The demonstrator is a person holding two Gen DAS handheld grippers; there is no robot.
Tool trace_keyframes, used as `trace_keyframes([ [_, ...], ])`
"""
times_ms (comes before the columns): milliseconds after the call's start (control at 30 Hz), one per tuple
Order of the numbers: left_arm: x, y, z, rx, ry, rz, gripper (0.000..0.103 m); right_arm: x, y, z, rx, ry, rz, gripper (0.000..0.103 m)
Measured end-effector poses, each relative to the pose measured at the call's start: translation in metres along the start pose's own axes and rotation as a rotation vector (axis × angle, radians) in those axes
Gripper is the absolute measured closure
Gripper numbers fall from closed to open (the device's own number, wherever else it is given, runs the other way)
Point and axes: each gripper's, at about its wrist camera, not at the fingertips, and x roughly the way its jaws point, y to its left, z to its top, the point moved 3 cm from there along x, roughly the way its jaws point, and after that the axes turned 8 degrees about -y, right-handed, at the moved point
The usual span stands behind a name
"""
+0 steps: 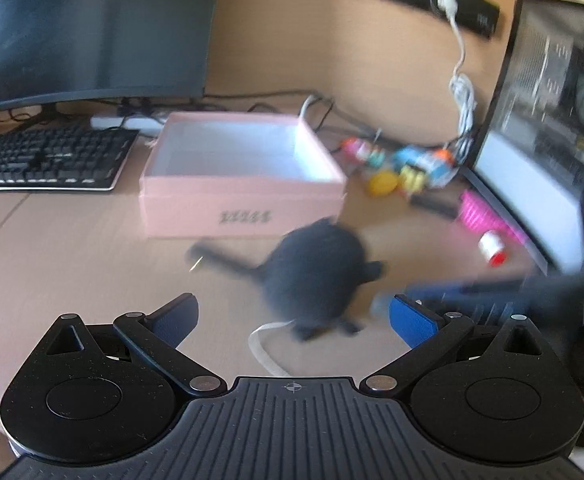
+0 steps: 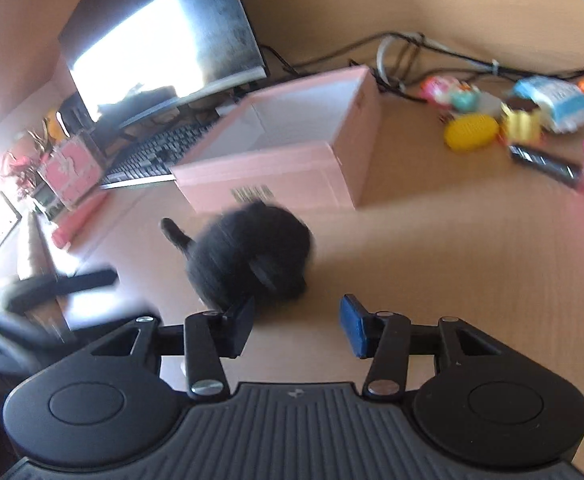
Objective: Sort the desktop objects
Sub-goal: 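Reach the right tool toward the white yogurt bottle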
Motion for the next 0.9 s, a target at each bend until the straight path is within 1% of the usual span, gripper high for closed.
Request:
trace_keyframes([
  [67, 0.006, -0.007, 0.007, -0.008, -0.002, -0.012, 0.000, -0.002, -0.003, -0.007, 0.000, 0.005, -0.015, 0.055],
  [133, 0.014, -0.014, 0.012, 0.015, 0.006, 0.025, 0.000, -0.011, -0.002, -0.009, -0.036, -0.017, -0.030, 0.055],
  [200, 0.019, -0.018, 0.016, 0.013, 0.003, 0.054, 0.000, -0.025, -0.002, -0.008, -0.104, -0.067, -0.082, 0.055],
  [267, 0.020, -0.019, 0.017, 0.000, 0.001, 0.076, 0.000, -0.041, -0.010, -0.004, -0.171, -0.137, -0.206, 0.052],
  [300, 0.020, -0.019, 0.017, -0.002, 0.001, 0.090, 0.000, -0.049, -0.018, -0.001, -0.194, -0.173, -0.286, 0.050],
  [333, 0.018, -0.018, 0.015, -0.004, 0.004, 0.106, 0.000, -0.054, -0.029, 0.002, -0.213, -0.208, -0.382, 0.050],
  [367, 0.018, -0.017, 0.014, -0.005, 0.008, 0.120, 0.000, -0.056, -0.042, 0.005, -0.218, -0.225, -0.466, 0.050],
  [433, 0.016, -0.013, 0.009, -0.007, 0.022, 0.141, 0.000, -0.056, -0.070, 0.012, -0.162, -0.233, -0.578, 0.050],
  [500, 0.014, -0.007, 0.007, -0.014, 0.030, 0.161, 0.000, -0.053, -0.094, 0.020, -0.085, -0.233, -0.642, 0.050],
  [567, 0.012, -0.001, 0.007, -0.029, 0.037, 0.174, 0.000, -0.046, -0.107, 0.025, -0.047, -0.233, -0.660, 0.054],
  [600, 0.012, 0.002, 0.007, -0.037, 0.043, 0.176, 0.000, -0.043, -0.112, 0.027, -0.034, -0.229, -0.670, 0.059],
  [633, 0.012, 0.004, 0.008, -0.044, 0.048, 0.178, 0.000, -0.039, -0.115, 0.029, -0.019, -0.219, -0.670, 0.071],
  [667, 0.012, 0.006, 0.008, -0.049, 0.052, 0.179, 0.000, -0.036, -0.117, 0.030, -0.003, -0.203, -0.659, 0.077],
  [700, 0.013, 0.007, 0.009, -0.054, 0.057, 0.178, 0.000, -0.036, -0.118, 0.029, 0.011, -0.189, -0.650, 0.080],
  [800, 0.021, 0.004, 0.014, -0.087, 0.076, 0.156, 0.000, -0.044, -0.109, 0.028, 0.010, -0.187, -0.601, 0.080],
  [900, 0.035, -0.003, 0.023, -0.123, 0.081, 0.140, 0.000, -0.057, -0.085, 0.023, -0.042, -0.174, -0.484, 0.080],
])
